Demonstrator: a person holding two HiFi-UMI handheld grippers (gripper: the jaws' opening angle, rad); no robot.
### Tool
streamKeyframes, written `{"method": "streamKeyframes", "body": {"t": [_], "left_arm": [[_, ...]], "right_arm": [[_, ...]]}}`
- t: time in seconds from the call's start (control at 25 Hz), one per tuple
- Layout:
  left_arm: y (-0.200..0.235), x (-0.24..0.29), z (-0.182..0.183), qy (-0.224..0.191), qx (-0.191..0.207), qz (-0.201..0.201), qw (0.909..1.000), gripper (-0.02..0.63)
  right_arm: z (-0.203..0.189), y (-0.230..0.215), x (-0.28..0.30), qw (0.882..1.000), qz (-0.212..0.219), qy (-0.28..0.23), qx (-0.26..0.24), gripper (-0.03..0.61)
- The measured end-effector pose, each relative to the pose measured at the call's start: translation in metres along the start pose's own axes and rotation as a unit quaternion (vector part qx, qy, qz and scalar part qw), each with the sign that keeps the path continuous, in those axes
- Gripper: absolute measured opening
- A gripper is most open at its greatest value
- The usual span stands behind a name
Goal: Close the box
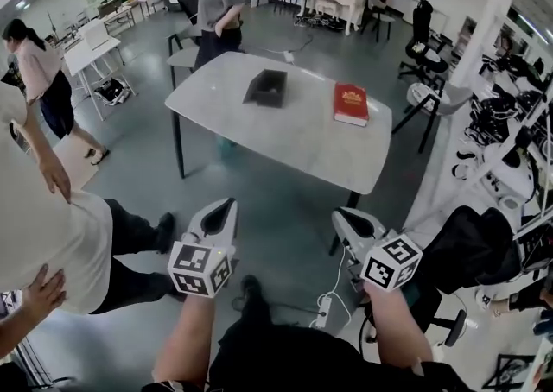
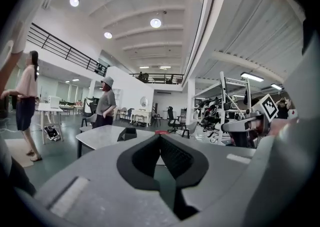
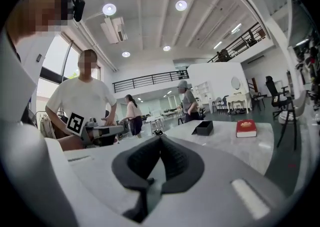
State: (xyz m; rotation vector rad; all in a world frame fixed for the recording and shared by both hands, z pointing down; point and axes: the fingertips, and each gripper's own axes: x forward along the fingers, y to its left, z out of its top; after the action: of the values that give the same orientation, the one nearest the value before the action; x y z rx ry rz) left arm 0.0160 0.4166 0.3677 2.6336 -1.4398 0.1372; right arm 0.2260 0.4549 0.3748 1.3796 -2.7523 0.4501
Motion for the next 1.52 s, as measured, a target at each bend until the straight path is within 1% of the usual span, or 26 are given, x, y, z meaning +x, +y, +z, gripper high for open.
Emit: {"method": "streamKeyframes", "body": {"t": [0.08, 0.2, 0.36, 0.48, 0.64, 0.8, 1.0, 1.16, 1.32, 1.52], "left_arm": [[0.024, 0.014, -0.017, 0.017, -0.003, 0.008, 0.9998, 0.009], [0.067, 0.043, -0.035, 0.030, -0.016, 0.022, 0.9992, 0.009], [0.119, 0.078, -0.044, 0.048, -0.028, 0.031, 0.9980, 0.009], [0.148, 0.103, -0.040, 0.056, -0.026, 0.029, 0.9977, 0.009], [0.183, 0.129, -0.022, 0.056, -0.014, 0.023, 0.9981, 0.009], [0.220, 0.145, 0.002, 0.041, -0.008, 0.020, 0.9989, 0.009], [0.251, 0.152, 0.027, 0.022, 0.005, 0.017, 0.9996, 0.009], [0.261, 0.156, 0.032, 0.022, 0.003, 0.018, 0.9996, 0.009], [0.267, 0.176, 0.035, 0.019, 0.003, 0.019, 0.9996, 0.009], [0.289, 0.217, 0.045, 0.018, 0.007, 0.026, 0.9995, 0.009]], "right_arm": [[-0.012, -0.010, 0.027, 1.000, -0.003, 0.014, 0.021, 0.002], [-0.022, -0.028, 0.072, 0.999, -0.004, 0.035, 0.035, 0.002], [-0.020, -0.048, 0.130, 0.998, -0.005, 0.051, 0.047, 0.002], [-0.009, -0.057, 0.172, 0.998, 0.003, 0.049, 0.048, 0.002], [0.004, -0.060, 0.227, 0.997, 0.021, 0.055, 0.043, 0.002], [0.025, -0.060, 0.274, 0.998, 0.023, 0.050, 0.027, 0.002], [0.047, -0.052, 0.307, 0.999, 0.021, 0.027, 0.021, 0.002], [0.050, -0.046, 0.315, 0.999, 0.030, 0.029, 0.026, 0.002], [0.060, -0.064, 0.328, 0.999, 0.035, 0.020, 0.025, 0.002], [0.072, -0.098, 0.363, 0.999, 0.043, 0.013, 0.024, 0.002]]}}
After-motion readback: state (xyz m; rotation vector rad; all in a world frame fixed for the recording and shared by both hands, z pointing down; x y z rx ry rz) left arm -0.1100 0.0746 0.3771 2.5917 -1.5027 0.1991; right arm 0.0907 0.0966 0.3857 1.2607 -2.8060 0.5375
